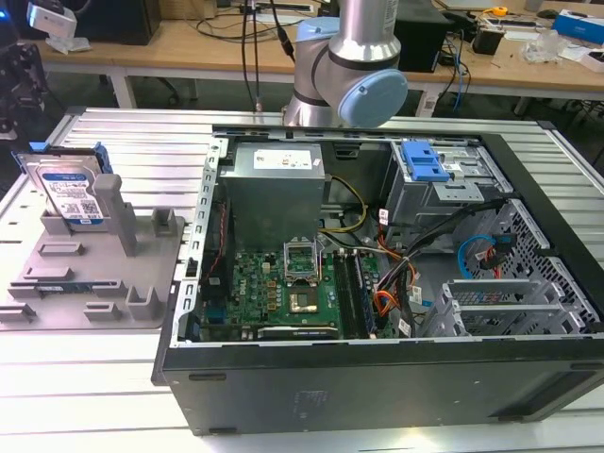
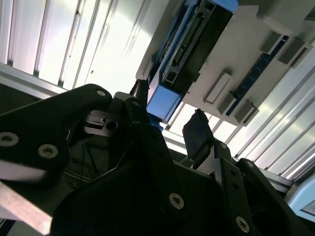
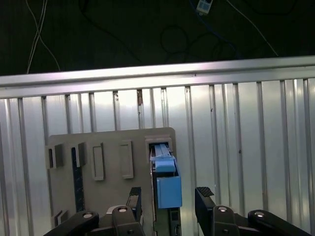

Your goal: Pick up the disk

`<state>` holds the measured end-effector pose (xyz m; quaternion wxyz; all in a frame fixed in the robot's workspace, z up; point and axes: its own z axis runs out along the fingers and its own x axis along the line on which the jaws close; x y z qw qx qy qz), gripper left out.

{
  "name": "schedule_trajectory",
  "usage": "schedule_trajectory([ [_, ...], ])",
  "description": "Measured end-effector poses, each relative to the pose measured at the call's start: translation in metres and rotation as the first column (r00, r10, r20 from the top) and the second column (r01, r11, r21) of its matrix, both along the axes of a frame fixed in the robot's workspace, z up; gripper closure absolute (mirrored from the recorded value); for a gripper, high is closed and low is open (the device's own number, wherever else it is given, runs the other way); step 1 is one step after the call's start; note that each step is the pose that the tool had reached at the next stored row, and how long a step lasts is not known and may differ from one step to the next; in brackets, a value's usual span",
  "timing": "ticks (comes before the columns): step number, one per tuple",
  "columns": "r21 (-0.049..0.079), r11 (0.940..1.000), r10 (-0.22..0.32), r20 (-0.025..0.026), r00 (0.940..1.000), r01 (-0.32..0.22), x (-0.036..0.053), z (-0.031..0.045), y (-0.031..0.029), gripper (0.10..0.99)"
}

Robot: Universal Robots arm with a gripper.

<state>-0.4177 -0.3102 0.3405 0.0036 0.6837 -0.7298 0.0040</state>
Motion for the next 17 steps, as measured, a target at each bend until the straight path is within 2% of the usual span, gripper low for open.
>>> schedule_trajectory([
  [5,-0.005,1.0000,0.000,0.0000,1.0000,0.000,0.0003,-0.0032,-0.0002,0.529],
  [11,-0.029,0.9996,0.003,0.0002,1.0000,-0.003,0.0004,-0.0075,-0.0003,0.529],
  [17,-0.030,0.9995,0.004,0.0001,1.0000,-0.004,0.0003,-0.0087,-0.0001,0.529],
])
